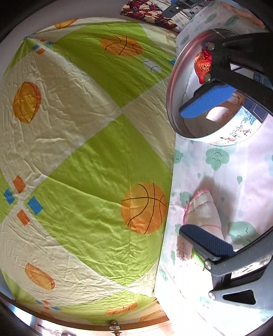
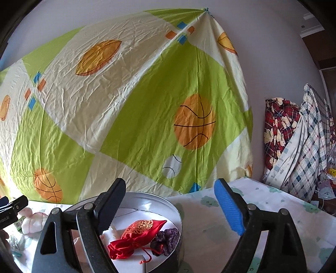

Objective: Organize soft objects
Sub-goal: 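Withdraw both open tools from the tin toward the remaining items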

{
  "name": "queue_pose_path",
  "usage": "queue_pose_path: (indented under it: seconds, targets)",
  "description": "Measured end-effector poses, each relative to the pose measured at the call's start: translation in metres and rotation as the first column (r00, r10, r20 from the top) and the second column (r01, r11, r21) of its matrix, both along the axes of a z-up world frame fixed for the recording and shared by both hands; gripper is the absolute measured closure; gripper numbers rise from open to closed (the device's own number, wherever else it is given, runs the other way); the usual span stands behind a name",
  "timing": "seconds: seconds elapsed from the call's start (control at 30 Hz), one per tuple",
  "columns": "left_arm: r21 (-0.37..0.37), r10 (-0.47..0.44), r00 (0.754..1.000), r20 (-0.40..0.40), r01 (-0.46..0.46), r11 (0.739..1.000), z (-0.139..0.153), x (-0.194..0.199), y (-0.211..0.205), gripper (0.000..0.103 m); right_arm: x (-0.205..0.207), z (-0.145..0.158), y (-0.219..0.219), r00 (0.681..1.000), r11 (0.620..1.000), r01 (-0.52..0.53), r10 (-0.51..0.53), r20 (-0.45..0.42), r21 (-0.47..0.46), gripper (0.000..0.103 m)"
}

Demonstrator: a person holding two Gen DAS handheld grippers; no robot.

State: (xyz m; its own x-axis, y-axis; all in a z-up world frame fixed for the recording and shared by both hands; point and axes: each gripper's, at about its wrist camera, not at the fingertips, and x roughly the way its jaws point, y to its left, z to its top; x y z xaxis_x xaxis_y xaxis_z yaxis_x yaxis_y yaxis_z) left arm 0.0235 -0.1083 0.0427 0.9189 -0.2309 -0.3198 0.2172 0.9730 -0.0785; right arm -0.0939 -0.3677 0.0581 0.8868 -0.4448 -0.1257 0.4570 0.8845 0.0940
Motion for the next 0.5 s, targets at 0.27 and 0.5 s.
queue_pose_path:
  seconds: [0.27,0.5]
  targets:
    - [0.069,-0.019,1.0,0.004,0.018,0.997,-0.009,-0.009,-0.011,0.0,-0.012,0.0,0.012,0.997,0.997,0.061,-0.058,0.048,-0.052,0.015]
    - [0.169,-0.049,0.998,0.048,0.04,0.985,-0.017,-0.022,-0.027,0.0,-0.013,-0.005,0.018,0.998,0.998,0.06,-0.059,0.027,-0.037,0.015]
